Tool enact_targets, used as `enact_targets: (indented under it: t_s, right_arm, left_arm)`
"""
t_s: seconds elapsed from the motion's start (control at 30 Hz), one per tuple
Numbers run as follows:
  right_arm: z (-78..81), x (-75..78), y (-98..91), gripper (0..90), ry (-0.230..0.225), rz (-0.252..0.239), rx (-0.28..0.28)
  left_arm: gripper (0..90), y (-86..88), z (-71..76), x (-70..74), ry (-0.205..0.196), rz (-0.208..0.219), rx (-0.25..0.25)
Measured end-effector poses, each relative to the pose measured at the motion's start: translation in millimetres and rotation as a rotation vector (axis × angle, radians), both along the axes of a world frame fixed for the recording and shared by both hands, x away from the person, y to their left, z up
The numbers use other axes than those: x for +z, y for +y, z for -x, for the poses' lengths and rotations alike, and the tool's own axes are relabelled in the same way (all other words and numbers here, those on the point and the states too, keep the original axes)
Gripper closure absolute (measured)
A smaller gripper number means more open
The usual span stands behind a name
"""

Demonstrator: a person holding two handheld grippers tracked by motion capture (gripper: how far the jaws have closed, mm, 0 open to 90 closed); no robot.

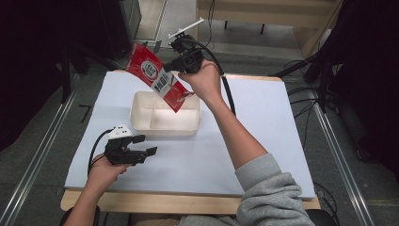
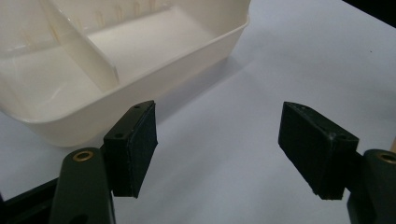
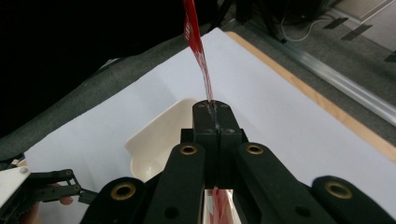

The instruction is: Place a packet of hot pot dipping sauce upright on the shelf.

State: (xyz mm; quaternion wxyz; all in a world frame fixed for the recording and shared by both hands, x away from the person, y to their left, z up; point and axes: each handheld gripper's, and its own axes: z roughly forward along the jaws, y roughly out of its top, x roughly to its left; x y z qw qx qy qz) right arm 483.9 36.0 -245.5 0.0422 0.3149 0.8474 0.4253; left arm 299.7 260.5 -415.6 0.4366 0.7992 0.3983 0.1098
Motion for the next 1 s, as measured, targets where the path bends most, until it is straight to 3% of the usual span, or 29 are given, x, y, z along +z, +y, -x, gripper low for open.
enact_targets:
  t_s: [0.17, 0.2, 0.3, 0.4, 0.47, 0.8, 0.9, 1.0]
  right_arm:
    - [-3.7, -20.7, 5.3, 90.0, 0.009, -0.014, -0.012]
    - [-5.2, -32.0, 6.9, 90.0, 0.019, -0.01, -0.015]
    - [-8.5, -46.5, 4.2, 90.0, 0.038, -0.017, -0.022]
    - [-10.2, -51.7, -1.2, 90.0, 0.04, -0.023, -0.038]
    - [-12.8, -59.3, -10.0, 90.0, 0.039, 0.005, -0.058]
    - [-13.5, -79.5, -36.2, 90.0, 0.061, -0.028, -0.091]
    - [-14.9, -89.2, -42.3, 90.0, 0.075, 0.003, -0.107]
    - [-16.0, -95.0, -45.2, 90.0, 0.084, -0.002, -0.115]
  left_arm:
    - [29.2, -1.1, -0.1, -0.3, -0.001, 0.005, -0.004]
    - [29.2, -1.1, 0.0, -0.3, -0.002, 0.001, -0.004]
    - [29.2, -0.1, 0.1, 0.1, 0.003, -0.004, -0.003]
    - [29.2, -0.6, 0.2, -0.3, 0.002, -0.001, -0.003]
    - [29.2, -1.6, 0.0, -0.5, 0.001, -0.002, -0.005]
    - [29.2, -3.1, -0.7, -0.8, 0.005, -0.011, -0.008]
    - [29.2, -2.6, -0.8, -0.2, 0.002, -0.012, -0.009]
    - [29.2, -2.6, -0.9, -0.3, 0.002, -0.01, -0.009]
